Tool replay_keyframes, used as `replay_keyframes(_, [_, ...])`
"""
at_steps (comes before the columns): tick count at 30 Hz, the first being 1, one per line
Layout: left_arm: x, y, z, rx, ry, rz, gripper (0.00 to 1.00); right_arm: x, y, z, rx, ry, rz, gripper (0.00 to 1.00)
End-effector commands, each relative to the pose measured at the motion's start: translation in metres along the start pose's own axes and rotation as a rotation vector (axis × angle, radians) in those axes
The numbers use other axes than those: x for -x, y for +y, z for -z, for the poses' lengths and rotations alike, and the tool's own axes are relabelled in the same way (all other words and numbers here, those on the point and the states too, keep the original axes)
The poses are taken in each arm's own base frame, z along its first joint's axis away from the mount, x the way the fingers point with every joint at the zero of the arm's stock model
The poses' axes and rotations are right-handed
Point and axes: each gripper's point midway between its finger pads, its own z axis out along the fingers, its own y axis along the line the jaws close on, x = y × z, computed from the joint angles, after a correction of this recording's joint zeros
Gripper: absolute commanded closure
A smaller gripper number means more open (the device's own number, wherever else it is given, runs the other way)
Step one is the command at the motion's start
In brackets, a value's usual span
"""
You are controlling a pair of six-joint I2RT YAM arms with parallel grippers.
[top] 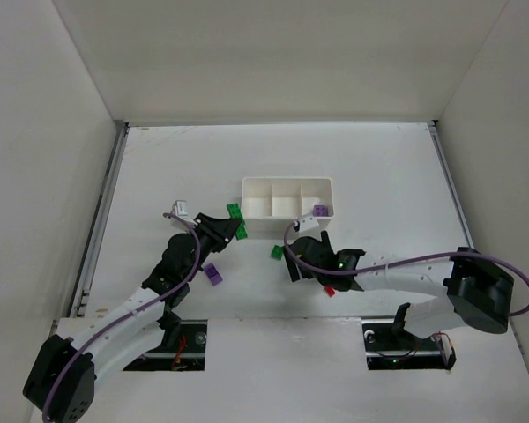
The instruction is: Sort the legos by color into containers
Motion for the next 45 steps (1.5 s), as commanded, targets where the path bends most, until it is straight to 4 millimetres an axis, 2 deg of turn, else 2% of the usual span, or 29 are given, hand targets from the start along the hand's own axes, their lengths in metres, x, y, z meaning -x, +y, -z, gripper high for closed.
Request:
replay_keyframes(1, [0.009,-0.018,-0.001,-0.066,-0.027,0.008,0.79,0.006,-0.001,0.006,-0.011,-0.019,-0.018,0.19])
replay_keyframes(8, [0.008,-0.015,0.001,-0.065,-0.026,0.01,0.79,0.006,-0.006,-0.008,-0.043,-0.016,-0.008,0.05])
replay_keyframes(13, [0.01,-0.012,0.004,-0.064,-0.035,0.017,0.79,0.002,-0.008,-0.019,-0.05,0.0,-0.01,0.06])
replay_keyframes(17, [0.01,-0.011,0.004,-0.06,-0.035,0.018,0.79,0.0,-0.007,-0.023,-0.053,0.008,-0.008,0.18])
replay_keyframes(22, [0.009,-0.01,0.003,-0.058,-0.032,0.018,0.79,0.0,-0.003,-0.025,-0.042,0.012,-0.018,0.41])
replay_keyframes(24, [0.009,-0.011,0.003,-0.06,-0.033,0.018,0.79,0.006,-0.002,-0.021,-0.034,-0.003,-0.027,0.45])
replay_keyframes(29, [0.014,-0.011,0.004,-0.063,-0.047,0.016,0.79,0.037,0.003,0.012,0.019,-0.09,-0.071,0.46])
replay_keyframes(32, [0.018,-0.012,0.003,-0.065,-0.049,0.019,0.79,0.068,0.005,0.036,0.083,-0.177,-0.125,0.46])
replay_keyframes(35, [0.015,-0.012,0.002,-0.066,-0.036,0.022,0.79,0.114,-0.017,0.044,0.065,-0.281,-0.207,0.47])
replay_keyframes(37, [0.01,-0.014,0.001,-0.072,-0.022,0.023,0.79,0.147,-0.034,0.042,0.036,-0.354,-0.259,0.47])
replay_keyframes(39, [0.007,-0.017,0.002,-0.08,-0.012,0.028,0.79,0.17,-0.053,0.035,-0.011,-0.395,-0.278,0.47])
replay_keyframes(42, [0.004,-0.022,0.004,-0.098,0.0,0.03,0.79,0.193,-0.081,0.019,-0.09,-0.424,-0.302,0.47])
replay_keyframes(45, [-0.001,-0.024,0.006,-0.109,0.016,0.019,0.79,0.209,-0.092,0.01,-0.114,-0.45,-0.31,0.46])
